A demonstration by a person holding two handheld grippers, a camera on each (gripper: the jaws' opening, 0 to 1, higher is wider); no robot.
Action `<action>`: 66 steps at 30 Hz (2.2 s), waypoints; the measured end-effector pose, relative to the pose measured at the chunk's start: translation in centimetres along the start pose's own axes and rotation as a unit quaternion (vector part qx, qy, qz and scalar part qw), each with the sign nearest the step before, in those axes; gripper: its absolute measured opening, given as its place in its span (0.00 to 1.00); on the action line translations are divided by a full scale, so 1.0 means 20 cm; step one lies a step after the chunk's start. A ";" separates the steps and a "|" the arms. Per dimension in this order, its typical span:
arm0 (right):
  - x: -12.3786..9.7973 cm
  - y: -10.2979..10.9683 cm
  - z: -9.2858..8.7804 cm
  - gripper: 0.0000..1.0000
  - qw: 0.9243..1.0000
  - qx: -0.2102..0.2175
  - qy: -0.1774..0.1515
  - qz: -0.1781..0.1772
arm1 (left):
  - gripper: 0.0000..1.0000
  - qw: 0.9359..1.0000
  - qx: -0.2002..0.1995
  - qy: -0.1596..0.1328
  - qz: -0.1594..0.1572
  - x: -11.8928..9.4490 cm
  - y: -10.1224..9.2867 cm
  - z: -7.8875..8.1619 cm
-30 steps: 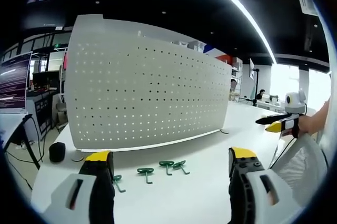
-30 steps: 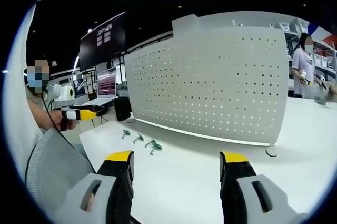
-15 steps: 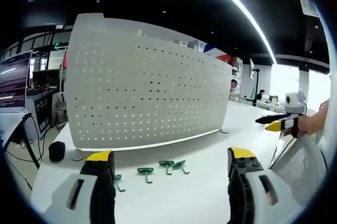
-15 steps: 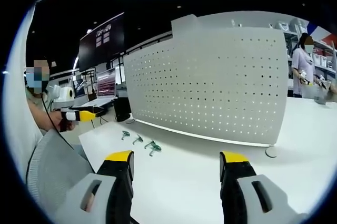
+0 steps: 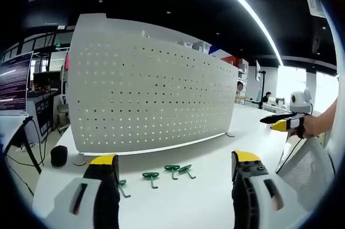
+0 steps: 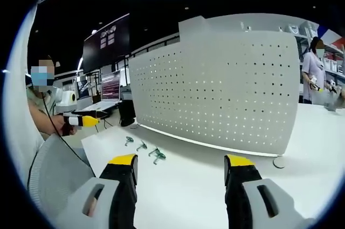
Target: Insert the hook assembly into the mounting plate slot until the hook locks in place.
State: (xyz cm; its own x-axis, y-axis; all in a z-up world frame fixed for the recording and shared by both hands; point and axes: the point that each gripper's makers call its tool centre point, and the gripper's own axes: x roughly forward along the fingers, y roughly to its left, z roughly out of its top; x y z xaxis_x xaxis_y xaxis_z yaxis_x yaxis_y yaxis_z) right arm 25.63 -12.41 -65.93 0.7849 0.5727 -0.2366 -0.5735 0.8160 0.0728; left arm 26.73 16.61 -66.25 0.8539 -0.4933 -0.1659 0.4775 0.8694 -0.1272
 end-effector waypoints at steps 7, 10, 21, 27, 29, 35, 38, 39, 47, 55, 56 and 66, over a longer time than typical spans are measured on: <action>0.03 0.01 0.03 0.63 1.000 -0.002 0.000 0.006 | 0.87 1.000 -0.001 0.000 0.002 0.02 0.03 0.01; 0.04 0.01 0.03 0.63 1.000 -0.003 -0.001 0.008 | 0.87 1.000 0.002 -0.003 0.003 0.02 0.03 0.02; 0.08 0.02 0.02 0.63 1.000 -0.006 0.007 0.017 | 0.87 1.000 0.008 0.001 0.000 0.05 0.05 0.02; 0.10 0.03 0.03 0.63 1.000 -0.006 0.008 0.022 | 0.87 1.000 0.016 0.010 -0.005 0.05 0.07 0.01; 0.11 0.03 0.03 0.63 1.000 -0.005 0.010 0.026 | 0.86 0.999 0.026 0.017 -0.010 0.05 0.07 0.00; 0.12 0.05 0.01 0.62 0.999 -0.007 0.015 0.032 | 0.84 0.999 0.029 0.024 -0.014 0.05 0.10 0.00; 0.12 0.06 0.01 0.61 0.999 -0.008 0.016 0.036 | 0.83 0.999 0.035 0.029 -0.012 0.06 0.13 -0.01; 0.12 0.06 0.01 0.61 0.999 -0.007 0.016 0.037 | 0.83 0.999 0.031 0.030 -0.012 0.05 0.13 -0.02; 0.13 0.08 0.01 0.61 0.999 -0.008 0.019 0.044 | 0.83 0.998 0.038 0.041 -0.017 0.05 0.18 -0.04; 0.14 0.10 0.00 0.61 0.998 -0.009 0.021 0.050 | 0.82 0.995 0.066 0.069 -0.034 0.06 0.23 -0.06; 0.14 0.11 0.00 0.61 0.998 -0.010 0.021 0.051 | 0.81 0.994 0.072 0.074 -0.037 0.06 0.24 -0.07; 0.15 0.11 -0.01 0.61 0.998 -0.012 0.026 0.055 | 0.80 0.987 0.102 0.107 -0.055 0.09 0.30 -0.13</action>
State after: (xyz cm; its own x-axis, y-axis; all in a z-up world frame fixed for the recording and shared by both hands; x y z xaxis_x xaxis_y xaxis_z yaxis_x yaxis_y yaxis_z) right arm 26.64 -8.86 -66.65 0.7043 0.6534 -0.2775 -0.6612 0.7461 0.0787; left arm 30.57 20.79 -69.75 0.7418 -0.5602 -0.3686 0.6147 0.7878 0.0400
